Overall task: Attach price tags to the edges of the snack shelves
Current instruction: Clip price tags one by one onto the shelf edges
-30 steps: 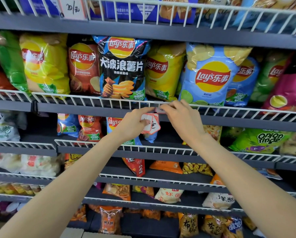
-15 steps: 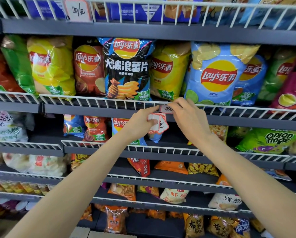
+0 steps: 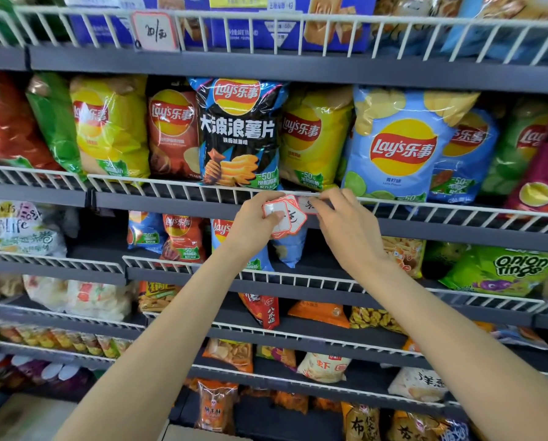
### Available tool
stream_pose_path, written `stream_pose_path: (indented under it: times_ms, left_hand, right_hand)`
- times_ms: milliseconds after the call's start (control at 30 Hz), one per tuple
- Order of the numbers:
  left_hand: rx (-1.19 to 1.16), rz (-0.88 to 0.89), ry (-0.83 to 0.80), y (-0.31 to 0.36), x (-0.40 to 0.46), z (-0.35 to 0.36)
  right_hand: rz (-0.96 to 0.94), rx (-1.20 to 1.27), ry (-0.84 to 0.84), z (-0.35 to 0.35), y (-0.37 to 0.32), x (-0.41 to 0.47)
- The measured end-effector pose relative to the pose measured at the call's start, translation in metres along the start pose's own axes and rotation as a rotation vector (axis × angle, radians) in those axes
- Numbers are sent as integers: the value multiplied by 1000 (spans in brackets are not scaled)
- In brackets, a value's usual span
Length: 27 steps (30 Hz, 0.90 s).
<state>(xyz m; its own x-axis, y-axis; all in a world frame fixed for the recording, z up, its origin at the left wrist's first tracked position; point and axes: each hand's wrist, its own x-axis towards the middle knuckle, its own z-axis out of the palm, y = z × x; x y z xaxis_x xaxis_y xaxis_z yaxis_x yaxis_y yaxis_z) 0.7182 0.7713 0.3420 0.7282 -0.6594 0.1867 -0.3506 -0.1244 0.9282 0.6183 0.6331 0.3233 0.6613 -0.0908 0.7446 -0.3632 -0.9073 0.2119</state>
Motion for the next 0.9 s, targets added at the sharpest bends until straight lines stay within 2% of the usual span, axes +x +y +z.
stream_pose_path:
  times_ms: [133, 267, 333, 400, 467, 533, 633, 900]
  left_hand:
    - [-52, -36, 106, 9, -11, 3]
    - [-26, -26, 196, 21, -27, 2]
    - [-23, -15, 231, 23, -36, 0]
    - [-34, -20, 250, 23, -45, -3]
    - [-18, -29, 234, 23, -54, -8]
    - [25, -30, 223, 23, -64, -16]
    - [107, 15, 235, 26, -77, -36]
    - [322, 47, 267, 8, -110, -142]
  right_hand:
    - [-42, -7, -22, -3, 2, -4]
    - [-74, -10, -123, -1, 7, -13]
    - [-29, 154, -118, -8, 3, -14]
    - [130, 554, -159, -24, -7, -7]
    - [296, 965, -281, -40, -17, 5]
    - [363, 1212, -385, -54, -27, 18]
    - [365, 1377, -464, -69, -48, 29]
    - [310, 1433, -530, -82, -152, 63]
